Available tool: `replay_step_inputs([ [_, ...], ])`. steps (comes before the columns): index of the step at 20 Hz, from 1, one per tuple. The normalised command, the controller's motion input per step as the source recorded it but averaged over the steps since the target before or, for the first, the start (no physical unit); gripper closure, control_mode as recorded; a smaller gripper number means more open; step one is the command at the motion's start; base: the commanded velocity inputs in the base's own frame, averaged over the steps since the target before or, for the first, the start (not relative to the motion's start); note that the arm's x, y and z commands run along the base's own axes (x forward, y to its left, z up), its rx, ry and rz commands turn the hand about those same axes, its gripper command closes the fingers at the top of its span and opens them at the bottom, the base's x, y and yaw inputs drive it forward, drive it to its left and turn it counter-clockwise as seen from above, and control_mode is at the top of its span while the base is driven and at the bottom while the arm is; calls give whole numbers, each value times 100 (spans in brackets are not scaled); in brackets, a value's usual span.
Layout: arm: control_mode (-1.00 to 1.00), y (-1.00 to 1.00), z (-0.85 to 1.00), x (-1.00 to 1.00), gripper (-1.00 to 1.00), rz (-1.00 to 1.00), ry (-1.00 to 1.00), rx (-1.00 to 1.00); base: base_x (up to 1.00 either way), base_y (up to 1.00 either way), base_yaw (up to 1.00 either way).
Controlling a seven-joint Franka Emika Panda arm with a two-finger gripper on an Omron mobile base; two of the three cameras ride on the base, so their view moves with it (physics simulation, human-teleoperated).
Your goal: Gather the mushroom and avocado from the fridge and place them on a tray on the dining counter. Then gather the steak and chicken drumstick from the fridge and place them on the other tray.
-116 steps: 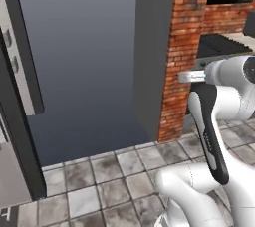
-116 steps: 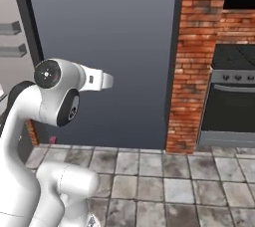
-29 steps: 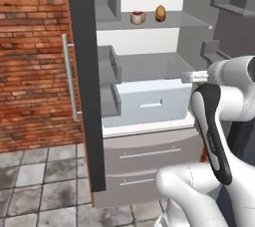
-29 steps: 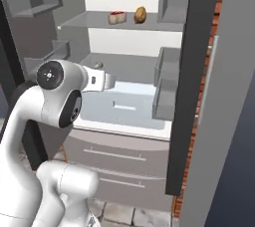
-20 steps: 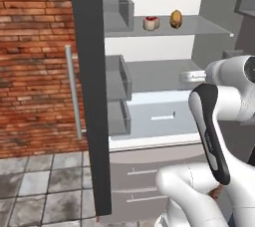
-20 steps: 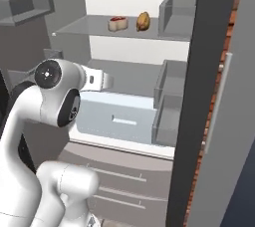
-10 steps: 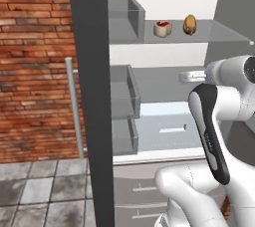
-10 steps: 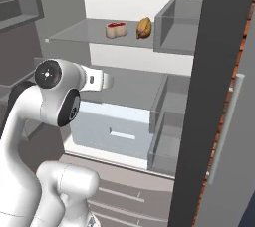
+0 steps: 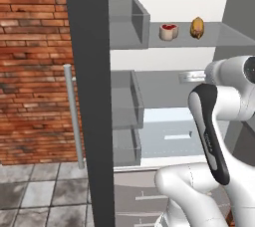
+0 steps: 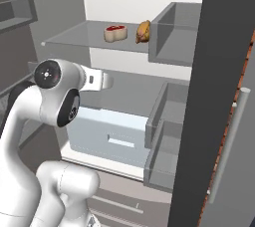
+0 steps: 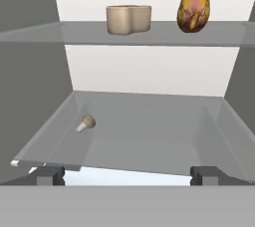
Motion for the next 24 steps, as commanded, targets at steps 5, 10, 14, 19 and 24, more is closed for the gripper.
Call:
replay_step_inputs([
  [5,100,0,0,0,-100,0,0,0,33,-15,2],
  [10,100,0,0,0,-100,0,0,0,7,0,0],
  [14,100,0,0,0,-100,0,0,0,-2,-2,0],
  [19,-100,2,-20,0,-100,0,10,0,0,0,0],
  [24,-100,27,-47,11,-100,0,32,0,0,0,0],
])
